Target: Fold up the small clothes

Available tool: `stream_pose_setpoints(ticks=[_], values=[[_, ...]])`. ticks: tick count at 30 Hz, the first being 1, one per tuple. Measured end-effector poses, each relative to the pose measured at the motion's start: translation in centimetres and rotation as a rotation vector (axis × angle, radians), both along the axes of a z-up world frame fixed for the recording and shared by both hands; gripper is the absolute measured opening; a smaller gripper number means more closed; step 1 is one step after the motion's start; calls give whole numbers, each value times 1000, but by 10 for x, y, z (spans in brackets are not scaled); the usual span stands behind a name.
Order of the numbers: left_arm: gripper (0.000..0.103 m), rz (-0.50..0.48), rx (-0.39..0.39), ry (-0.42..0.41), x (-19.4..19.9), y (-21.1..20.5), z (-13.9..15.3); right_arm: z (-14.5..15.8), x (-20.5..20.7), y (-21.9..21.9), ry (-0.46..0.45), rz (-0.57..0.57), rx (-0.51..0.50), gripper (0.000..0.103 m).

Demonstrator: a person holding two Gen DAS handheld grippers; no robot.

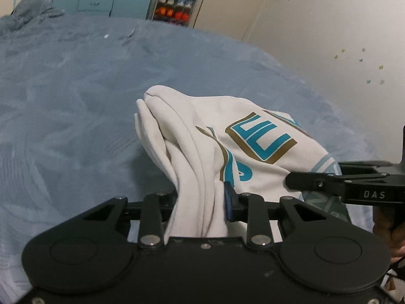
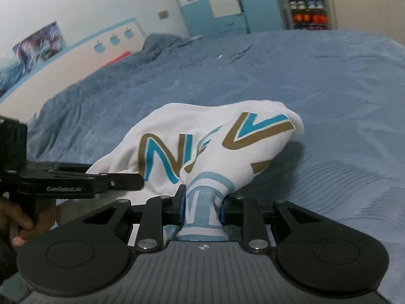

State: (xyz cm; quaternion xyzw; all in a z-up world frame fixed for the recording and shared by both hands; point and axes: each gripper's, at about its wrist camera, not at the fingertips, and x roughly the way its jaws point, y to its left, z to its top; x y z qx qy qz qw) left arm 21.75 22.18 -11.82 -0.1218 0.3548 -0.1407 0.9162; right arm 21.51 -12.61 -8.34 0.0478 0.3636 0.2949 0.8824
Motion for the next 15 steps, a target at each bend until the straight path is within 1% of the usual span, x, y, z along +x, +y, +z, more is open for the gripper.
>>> stream_pose_setpoints(ticks=[2, 6, 8, 11, 15], values=[[28, -13, -4, -26, -1, -11, 17, 13, -2, -14, -16, -15, 11, 27], [28, -53, 8, -77, 0, -46, 43, 39, -6, -50, -70, -57, 2, 27], [28, -81, 16, -99, 4, -70, 55, 51, -8, -69, -93, -79, -9, 27], [29, -120, 17, -117, 14, -106, 66, 62, -6, -94, -113, -118, -24, 27], [29, -166, 15, -124, 24, -156, 71, 69, -2, -130, -114, -177, -36, 27]])
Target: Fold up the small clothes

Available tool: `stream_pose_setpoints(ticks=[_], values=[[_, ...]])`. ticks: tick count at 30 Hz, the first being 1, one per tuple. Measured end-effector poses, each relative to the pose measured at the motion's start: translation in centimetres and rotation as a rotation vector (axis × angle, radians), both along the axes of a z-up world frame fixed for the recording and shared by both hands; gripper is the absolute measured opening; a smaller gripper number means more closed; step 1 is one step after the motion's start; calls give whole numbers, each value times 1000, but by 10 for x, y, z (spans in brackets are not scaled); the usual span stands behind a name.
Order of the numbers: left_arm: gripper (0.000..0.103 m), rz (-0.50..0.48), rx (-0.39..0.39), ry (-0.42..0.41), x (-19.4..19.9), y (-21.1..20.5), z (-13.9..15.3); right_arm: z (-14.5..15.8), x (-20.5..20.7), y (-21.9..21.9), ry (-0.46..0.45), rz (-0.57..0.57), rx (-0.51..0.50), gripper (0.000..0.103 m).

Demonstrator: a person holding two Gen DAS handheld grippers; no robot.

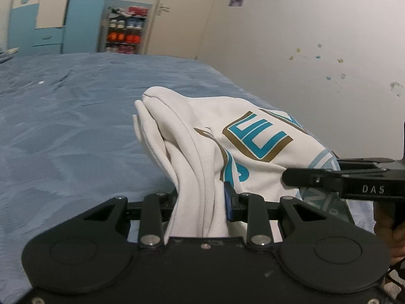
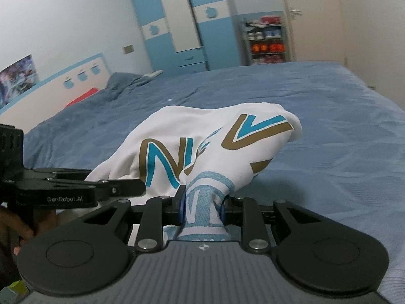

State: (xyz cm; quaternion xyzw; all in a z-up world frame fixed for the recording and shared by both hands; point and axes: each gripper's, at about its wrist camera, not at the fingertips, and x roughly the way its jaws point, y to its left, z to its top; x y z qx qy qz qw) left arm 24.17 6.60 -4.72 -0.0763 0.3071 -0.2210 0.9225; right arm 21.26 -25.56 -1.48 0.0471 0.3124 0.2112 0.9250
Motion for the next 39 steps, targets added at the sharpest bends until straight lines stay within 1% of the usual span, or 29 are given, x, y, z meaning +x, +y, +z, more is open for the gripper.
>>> stream_pose_setpoints(ticks=[4, 6, 8, 11, 13, 14, 17, 20, 21, 22, 23, 24, 25, 27, 28, 30, 31, 32, 33, 34, 36, 37, 39], values=[[29, -53, 22, -4, 13, -42, -8, 1, 4, -26, -8, -31, -29, 27], [29, -69, 3, 16, 20, -60, -13, -1, 7, -38, -8, -53, -28, 27], [29, -74, -19, 24, 24, -70, -18, -4, 7, -47, -12, -65, -25, 27], [29, -80, -28, 29, 32, -80, -30, -16, 11, -62, -5, -81, -4, 27], [29, -76, -35, 67, 38, -92, -44, -30, 13, -66, 7, -86, -7, 27], [29, -78, -24, 78, 49, -97, -50, -37, 14, -72, 16, -91, -3, 27], [30, -95, 16, 117, 59, -107, -71, -68, 20, -81, 73, -105, 24, 27], [32, -106, 29, 195, 71, -109, -97, -97, 23, -89, 131, -114, 39, 27], [38, -105, 35, 200, 73, -109, -104, -106, 22, -91, 135, -127, 35, 29], [44, -99, 43, 198, 75, -109, -113, -112, 20, -93, 129, -138, 31, 34], [46, -98, 38, 201, 80, -108, -116, -118, 19, -95, 129, -146, 30, 37], [48, -100, 28, 207, 81, -106, -118, -126, 19, -99, 145, -153, 39, 45], [53, -105, 22, 213, 82, -105, -121, -133, 20, -105, 165, -159, 54, 50], [57, -115, 25, 214, 86, -102, -123, -144, 22, -116, 194, -160, 116, 52], [57, -121, 27, 215, 85, -101, -122, -147, 22, -121, 204, -156, 149, 52], [57, -105, 51, 218, 89, -102, -109, -144, 21, -132, 255, -163, 216, 52], [54, -86, 63, 202, 80, -100, -102, -136, 19, -136, 259, -180, 226, 51], [54, -68, 76, 160, 78, -104, -88, -127, 15, -140, 237, -203, 209, 51], [54, -52, 84, 104, 72, -105, -74, -112, 9, -141, 177, -252, 158, 51], [55, -41, 85, 18, 63, -110, -53, -98, 2, -140, 107, -295, 113, 51], [56, -8, 86, -114, 53, -121, -29, -71, -12, -131, -34, -380, 34, 50], [56, 27, 87, -173, 48, -129, -20, -63, -15, -125, -74, -415, 8, 46], [57, 93, 85, -269, 40, -143, -19, -54, -20, -104, -162, -485, -36, 44]])
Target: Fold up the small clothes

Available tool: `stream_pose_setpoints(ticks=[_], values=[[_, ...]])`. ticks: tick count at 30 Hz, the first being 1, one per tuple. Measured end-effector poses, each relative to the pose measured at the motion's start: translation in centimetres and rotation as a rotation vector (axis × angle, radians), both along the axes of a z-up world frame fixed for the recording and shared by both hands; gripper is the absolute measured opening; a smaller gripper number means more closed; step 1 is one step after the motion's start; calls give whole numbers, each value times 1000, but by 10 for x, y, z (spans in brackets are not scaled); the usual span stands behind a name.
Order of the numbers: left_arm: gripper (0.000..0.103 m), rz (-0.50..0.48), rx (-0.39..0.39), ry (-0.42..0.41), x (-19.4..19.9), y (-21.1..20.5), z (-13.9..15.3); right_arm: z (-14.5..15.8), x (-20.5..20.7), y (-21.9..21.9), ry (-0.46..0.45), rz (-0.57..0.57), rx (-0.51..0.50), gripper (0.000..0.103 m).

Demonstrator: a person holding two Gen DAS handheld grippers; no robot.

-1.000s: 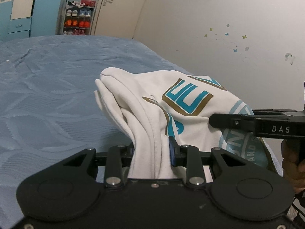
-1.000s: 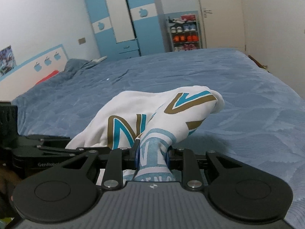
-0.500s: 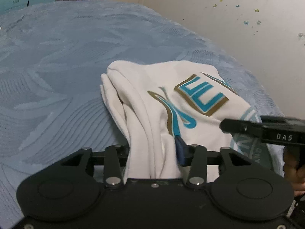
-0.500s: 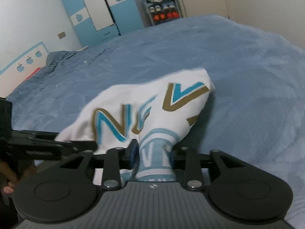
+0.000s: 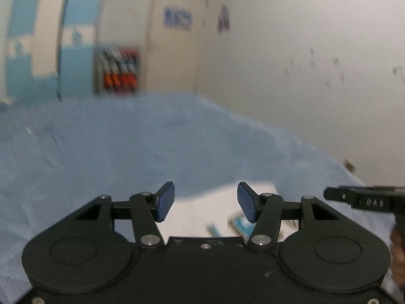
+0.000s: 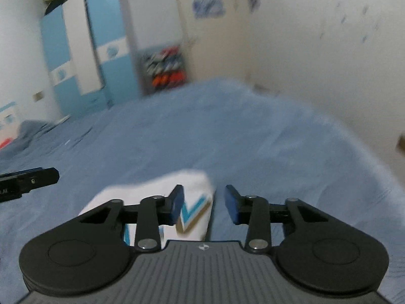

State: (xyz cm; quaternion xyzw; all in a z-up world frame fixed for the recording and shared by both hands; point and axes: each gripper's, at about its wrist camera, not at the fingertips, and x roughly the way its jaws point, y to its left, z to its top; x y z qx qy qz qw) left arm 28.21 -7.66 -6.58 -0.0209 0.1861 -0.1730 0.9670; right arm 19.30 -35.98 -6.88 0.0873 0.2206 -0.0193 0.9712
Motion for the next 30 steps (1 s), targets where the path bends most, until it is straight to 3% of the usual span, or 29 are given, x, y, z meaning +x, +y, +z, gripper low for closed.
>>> stream_pose_setpoints(ticks=[4, 7, 9, 11, 13, 17, 18, 21, 25, 30], values=[[58, 127, 21, -97, -5, -27, -33, -22, -4, 43, -114, -48, -101, 44], [58, 117, 96, -77, 1, -37, -62, -53, 5, 55, -51, -23, -66, 37], [58, 130, 141, -44, 3, -33, -82, -75, 14, 59, 24, -36, -59, 35], [64, 164, 236, 75, 17, -30, -107, -96, 20, 63, 66, -79, -115, 33], [67, 158, 163, 107, 23, -19, -119, -109, 19, 67, 54, -79, -142, 33], [68, 160, 159, 116, 24, -21, -116, -106, 20, 78, 50, -77, -191, 35], [68, 159, 165, 115, 22, -24, -112, -101, 21, 77, 58, -81, -184, 32], [66, 187, 160, 128, 5, -17, -94, -72, 17, 83, 64, -143, -226, 31], [66, 165, 130, 83, -20, -9, -58, -37, -4, 82, 1, -99, -228, 31], [66, 100, 186, 156, -55, 6, -55, -40, -41, 76, -15, -46, -231, 31]])
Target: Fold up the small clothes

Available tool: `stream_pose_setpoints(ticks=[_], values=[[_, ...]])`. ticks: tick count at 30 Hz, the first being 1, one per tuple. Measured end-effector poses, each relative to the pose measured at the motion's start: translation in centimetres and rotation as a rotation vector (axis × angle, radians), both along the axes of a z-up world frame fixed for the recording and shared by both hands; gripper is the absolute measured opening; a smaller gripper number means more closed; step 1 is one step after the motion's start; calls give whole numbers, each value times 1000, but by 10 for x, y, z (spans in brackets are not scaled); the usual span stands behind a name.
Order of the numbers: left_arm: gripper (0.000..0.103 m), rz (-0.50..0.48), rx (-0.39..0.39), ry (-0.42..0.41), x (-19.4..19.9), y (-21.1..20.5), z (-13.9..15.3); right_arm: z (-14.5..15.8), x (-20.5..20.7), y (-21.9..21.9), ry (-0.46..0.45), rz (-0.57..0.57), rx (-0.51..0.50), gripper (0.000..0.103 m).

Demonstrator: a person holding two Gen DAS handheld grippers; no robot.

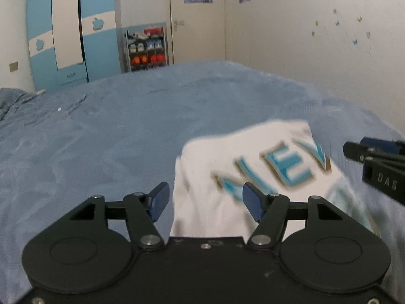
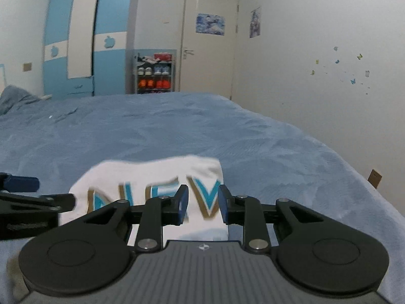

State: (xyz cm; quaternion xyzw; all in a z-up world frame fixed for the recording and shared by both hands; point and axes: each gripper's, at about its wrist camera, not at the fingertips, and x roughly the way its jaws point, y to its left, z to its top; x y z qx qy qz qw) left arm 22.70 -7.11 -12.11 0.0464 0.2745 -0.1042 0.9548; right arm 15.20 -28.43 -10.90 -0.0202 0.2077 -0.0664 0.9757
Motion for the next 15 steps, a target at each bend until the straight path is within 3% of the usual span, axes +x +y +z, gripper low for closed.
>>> stream_pose_setpoints(ticks=[3, 4, 7, 8, 11, 15], values=[[67, -34, 25, 74, -17, 9, -20, -19, -9, 4, 12, -2, -10, 31], [69, -58, 54, 148, -10, 10, -30, -27, -6, 5, 33, -8, -10, 31], [79, -69, -25, 220, 2, 26, -44, -52, -2, 10, 87, -24, 6, 32], [80, -75, -12, 220, 2, 27, -46, -60, -4, 12, 78, -29, -3, 33], [82, -117, 105, 134, -15, 15, -50, -71, -5, 15, 54, -41, -28, 34], [81, -133, 271, -19, -37, -4, -50, -62, 1, 11, 90, -53, 17, 34]])
